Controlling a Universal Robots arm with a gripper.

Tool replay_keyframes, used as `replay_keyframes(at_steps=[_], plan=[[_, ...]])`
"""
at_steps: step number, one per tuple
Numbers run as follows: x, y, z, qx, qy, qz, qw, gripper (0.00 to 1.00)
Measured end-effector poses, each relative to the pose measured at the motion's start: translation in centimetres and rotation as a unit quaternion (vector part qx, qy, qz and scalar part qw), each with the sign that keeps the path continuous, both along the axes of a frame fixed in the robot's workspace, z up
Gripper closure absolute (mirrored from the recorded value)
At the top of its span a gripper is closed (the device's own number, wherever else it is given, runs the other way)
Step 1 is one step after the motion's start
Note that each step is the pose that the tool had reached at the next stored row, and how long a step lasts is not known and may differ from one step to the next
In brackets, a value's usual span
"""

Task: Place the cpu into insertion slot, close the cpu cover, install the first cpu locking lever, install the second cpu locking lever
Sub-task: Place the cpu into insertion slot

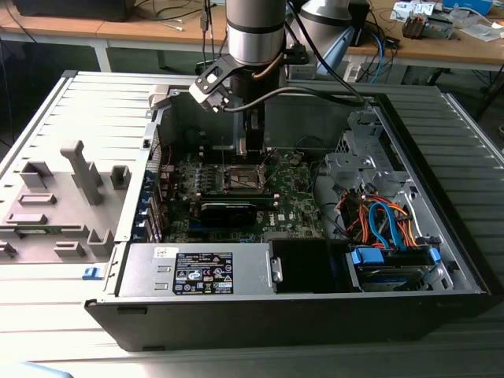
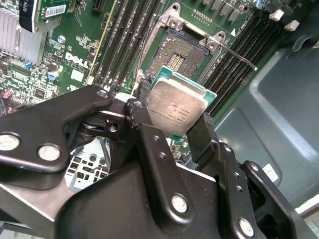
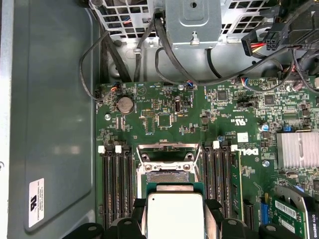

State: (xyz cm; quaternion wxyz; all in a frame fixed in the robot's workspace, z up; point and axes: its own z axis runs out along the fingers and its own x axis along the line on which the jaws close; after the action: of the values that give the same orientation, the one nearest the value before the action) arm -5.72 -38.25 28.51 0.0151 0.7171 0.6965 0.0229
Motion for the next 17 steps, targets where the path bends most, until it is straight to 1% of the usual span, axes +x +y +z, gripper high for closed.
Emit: replay_keyframes(at_steps=[17], plan=[[0.0, 0.0, -0.04, 0.0, 0.0, -0.007, 0.99997, 0.45]])
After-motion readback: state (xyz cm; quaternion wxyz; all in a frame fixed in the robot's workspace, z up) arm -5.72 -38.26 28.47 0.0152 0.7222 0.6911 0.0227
